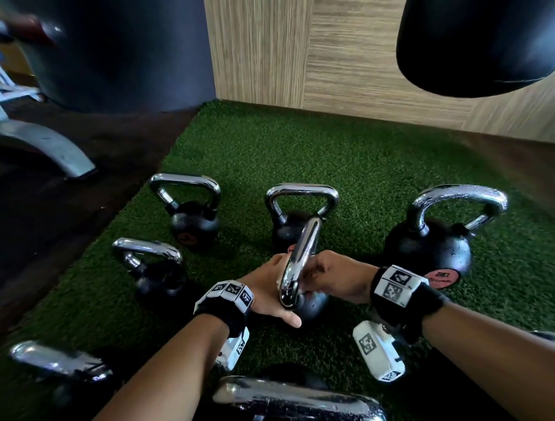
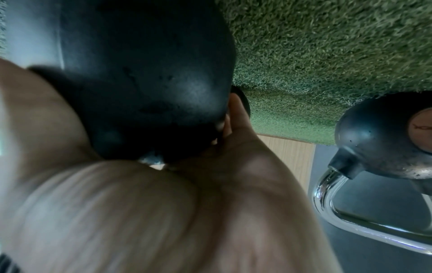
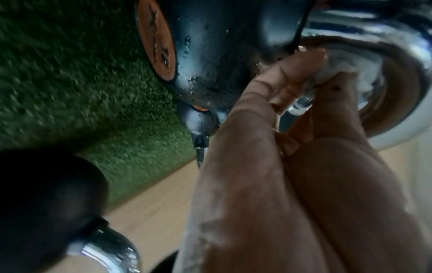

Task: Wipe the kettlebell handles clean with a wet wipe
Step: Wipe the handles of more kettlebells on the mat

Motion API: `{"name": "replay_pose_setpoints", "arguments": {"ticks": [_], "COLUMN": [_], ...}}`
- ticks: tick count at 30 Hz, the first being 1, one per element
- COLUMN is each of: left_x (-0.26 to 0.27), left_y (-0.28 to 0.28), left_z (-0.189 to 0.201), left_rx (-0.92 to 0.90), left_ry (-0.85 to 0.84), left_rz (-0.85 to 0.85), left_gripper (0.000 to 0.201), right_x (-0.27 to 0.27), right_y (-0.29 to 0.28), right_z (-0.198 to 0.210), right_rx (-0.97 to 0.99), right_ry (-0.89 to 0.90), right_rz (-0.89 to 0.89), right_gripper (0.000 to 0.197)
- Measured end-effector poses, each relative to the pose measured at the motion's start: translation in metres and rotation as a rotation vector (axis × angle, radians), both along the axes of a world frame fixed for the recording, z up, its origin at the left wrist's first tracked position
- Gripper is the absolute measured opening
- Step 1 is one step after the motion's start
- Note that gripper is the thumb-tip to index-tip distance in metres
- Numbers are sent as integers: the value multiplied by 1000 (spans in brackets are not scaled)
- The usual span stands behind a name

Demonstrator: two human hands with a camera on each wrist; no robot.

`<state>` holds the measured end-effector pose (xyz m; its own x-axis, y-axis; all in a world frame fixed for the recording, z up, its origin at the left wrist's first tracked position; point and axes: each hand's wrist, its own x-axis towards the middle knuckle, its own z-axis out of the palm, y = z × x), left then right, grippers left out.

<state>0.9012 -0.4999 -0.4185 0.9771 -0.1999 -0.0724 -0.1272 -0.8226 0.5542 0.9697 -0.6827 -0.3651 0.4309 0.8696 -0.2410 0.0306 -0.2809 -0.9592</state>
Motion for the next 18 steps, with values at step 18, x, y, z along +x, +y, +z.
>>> {"name": "replay_pose_setpoints", "arguments": {"ticks": [18], "left_x": [-3], "left_y": [-1], "left_z": [-1], "left_rx": [-18], "left_ry": [-63], "left_rz": [-25], "left_gripper": [121], "right_x": [6], "right_y": [0], "right_z": [-25], "right_rx": [429], "right_ry": [699], "right_rz": [-476], "right_gripper": [33]}}
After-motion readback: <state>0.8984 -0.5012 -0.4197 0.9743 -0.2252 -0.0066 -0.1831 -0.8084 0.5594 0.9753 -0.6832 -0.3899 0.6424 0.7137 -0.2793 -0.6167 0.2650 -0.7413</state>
